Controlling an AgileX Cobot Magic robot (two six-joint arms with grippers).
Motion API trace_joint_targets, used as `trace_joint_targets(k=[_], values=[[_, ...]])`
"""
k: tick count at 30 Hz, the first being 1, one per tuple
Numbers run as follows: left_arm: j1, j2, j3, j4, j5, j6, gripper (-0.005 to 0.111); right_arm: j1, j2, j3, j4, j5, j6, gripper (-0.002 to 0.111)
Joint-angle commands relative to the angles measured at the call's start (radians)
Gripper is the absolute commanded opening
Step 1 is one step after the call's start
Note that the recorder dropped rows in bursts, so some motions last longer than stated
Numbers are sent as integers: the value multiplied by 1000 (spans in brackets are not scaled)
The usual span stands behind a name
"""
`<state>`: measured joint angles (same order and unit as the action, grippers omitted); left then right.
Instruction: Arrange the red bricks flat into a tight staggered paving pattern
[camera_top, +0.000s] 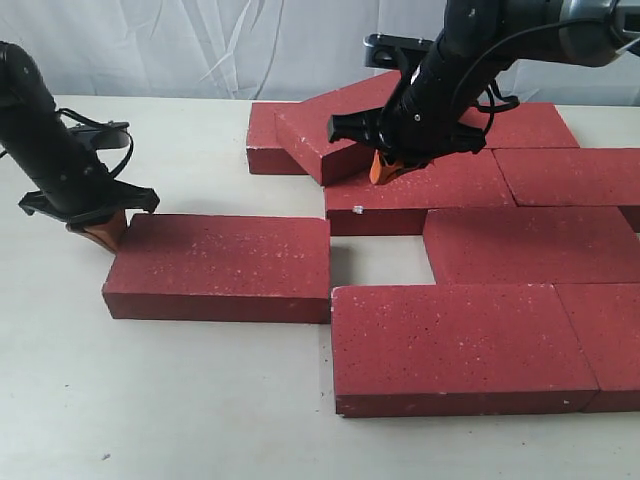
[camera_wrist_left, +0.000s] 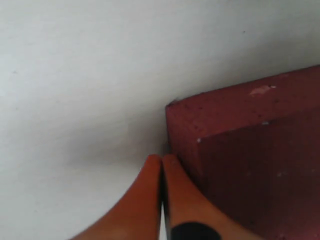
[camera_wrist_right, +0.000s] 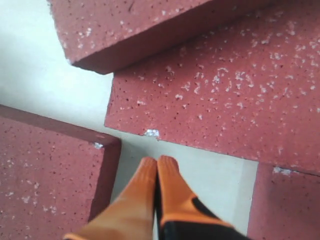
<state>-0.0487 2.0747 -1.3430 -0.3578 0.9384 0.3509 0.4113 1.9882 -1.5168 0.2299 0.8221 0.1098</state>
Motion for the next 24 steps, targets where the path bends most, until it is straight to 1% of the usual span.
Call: trace_joint_targets(k=[1, 9, 14, 17, 19, 24], values=[[-4, 0, 2, -79, 0, 35, 0, -5, -7, -3, -9, -2, 0, -1], [-2, 0, 2, -69, -17, 23, 0, -3, -7, -3, -9, 6, -2, -1], [30, -12, 2, -51, -19, 0, 0, -1, -10, -3, 6, 35, -14, -1], [55, -22, 2, -49, -16, 0, 0, 1, -26, -3, 49, 64, -80, -1], [67, -27, 2, -47, -15, 0, 0, 10, -37, -3, 71, 87, -110, -1], [67, -27, 2, -36, 3, 0, 0, 81, -46, -3, 68, 204, -186, -1]])
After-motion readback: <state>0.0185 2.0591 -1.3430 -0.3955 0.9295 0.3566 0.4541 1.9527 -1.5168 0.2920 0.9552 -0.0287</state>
